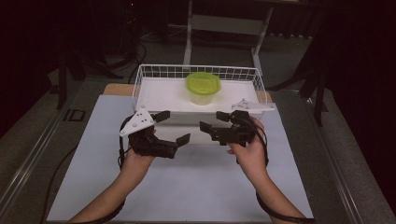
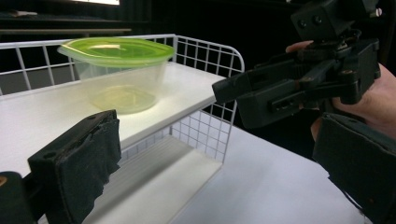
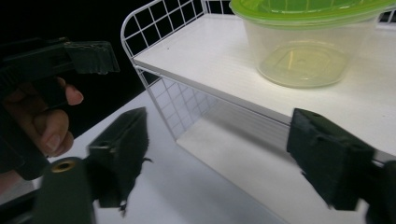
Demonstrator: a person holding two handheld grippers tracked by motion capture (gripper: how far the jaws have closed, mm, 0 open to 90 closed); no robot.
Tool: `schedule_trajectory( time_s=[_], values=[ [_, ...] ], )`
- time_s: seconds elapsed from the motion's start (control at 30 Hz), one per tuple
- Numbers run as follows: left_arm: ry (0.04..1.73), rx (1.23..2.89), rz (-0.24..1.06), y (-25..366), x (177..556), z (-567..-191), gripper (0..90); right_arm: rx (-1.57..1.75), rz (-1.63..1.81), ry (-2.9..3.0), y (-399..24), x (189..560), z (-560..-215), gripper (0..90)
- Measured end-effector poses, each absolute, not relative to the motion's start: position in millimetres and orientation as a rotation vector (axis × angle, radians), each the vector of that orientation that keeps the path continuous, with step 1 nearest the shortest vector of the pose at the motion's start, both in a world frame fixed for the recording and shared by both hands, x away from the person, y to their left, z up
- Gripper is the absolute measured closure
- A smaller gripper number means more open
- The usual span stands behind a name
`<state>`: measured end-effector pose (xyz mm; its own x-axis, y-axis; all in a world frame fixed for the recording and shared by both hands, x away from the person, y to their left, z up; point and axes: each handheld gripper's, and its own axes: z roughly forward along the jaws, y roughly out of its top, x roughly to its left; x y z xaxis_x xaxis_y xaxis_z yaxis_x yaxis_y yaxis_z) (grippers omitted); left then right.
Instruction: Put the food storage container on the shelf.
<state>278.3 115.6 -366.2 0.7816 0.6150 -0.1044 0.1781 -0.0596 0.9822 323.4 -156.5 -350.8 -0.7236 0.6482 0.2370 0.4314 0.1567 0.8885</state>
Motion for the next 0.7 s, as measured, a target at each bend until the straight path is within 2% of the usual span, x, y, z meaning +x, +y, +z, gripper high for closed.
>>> schedule_trajectory(
  time_s=[0.07, 0.3, 0.7],
  values=[
    [0.598, 1.653, 0.448, 114, 273, -369, 1.6, 1.045, 1.618, 2.221, -161, 319, -354, 18.0],
    [0.61, 1.649, 0.407, 118, 270, -379, 1.6, 1.038, 1.618, 2.208, -169, 314, -363, 17.4],
    [0.619, 1.686, 0.381, 123, 255, -412, 1.6, 0.984, 1.569, 2.223, -189, 288, -404, 17.5]
  ],
)
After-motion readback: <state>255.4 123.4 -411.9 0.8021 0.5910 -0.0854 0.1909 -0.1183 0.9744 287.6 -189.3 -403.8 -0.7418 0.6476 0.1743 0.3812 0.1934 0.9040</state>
